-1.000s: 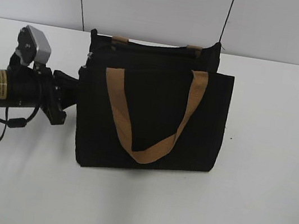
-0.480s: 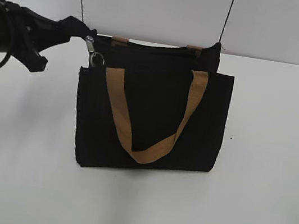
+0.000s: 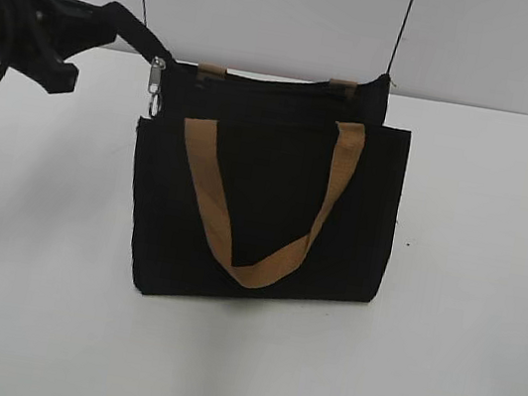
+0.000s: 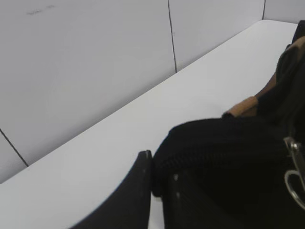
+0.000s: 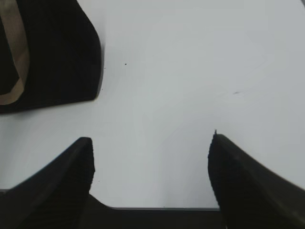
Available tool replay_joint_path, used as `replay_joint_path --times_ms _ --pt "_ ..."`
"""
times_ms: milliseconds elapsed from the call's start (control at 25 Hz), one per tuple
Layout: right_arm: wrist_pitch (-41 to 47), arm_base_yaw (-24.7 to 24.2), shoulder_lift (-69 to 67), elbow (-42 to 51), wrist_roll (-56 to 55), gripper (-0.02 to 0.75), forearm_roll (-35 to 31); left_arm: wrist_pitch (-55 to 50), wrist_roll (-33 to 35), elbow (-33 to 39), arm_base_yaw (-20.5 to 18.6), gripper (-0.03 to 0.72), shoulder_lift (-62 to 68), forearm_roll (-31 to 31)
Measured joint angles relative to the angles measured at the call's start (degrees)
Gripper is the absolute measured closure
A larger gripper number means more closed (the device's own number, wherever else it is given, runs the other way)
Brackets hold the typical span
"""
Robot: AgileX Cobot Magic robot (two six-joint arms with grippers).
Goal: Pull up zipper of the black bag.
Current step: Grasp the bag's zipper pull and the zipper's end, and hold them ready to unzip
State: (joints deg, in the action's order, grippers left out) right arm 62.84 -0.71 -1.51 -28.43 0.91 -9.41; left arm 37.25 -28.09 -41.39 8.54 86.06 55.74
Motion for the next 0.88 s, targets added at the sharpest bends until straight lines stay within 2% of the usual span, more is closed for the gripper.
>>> replay_joint_path --times_ms 320,720,800,880 --pt "-9.6 0.0 -14.2 -4.7 4.9 0.168 -6.8 0.2 -2.1 -1.4 0.0 0.654 0.0 0.1" --pt "-10.2 0.0 -40.8 -19.1 13.3 0.184 -9.2 1.9 -3.8 -1.4 0.0 0.654 0.0 0.2" --pt "-9.9 0.9 -45.9 -22.4 13.4 0.189 -9.3 2.1 -4.6 -1.4 0.0 0.654 0.0 0.2" --pt "-9.8 3.7 -51.1 -25.4 13.3 0.191 -9.2 2.3 -4.8 -1.4 0.0 0.654 0.0 0.2"
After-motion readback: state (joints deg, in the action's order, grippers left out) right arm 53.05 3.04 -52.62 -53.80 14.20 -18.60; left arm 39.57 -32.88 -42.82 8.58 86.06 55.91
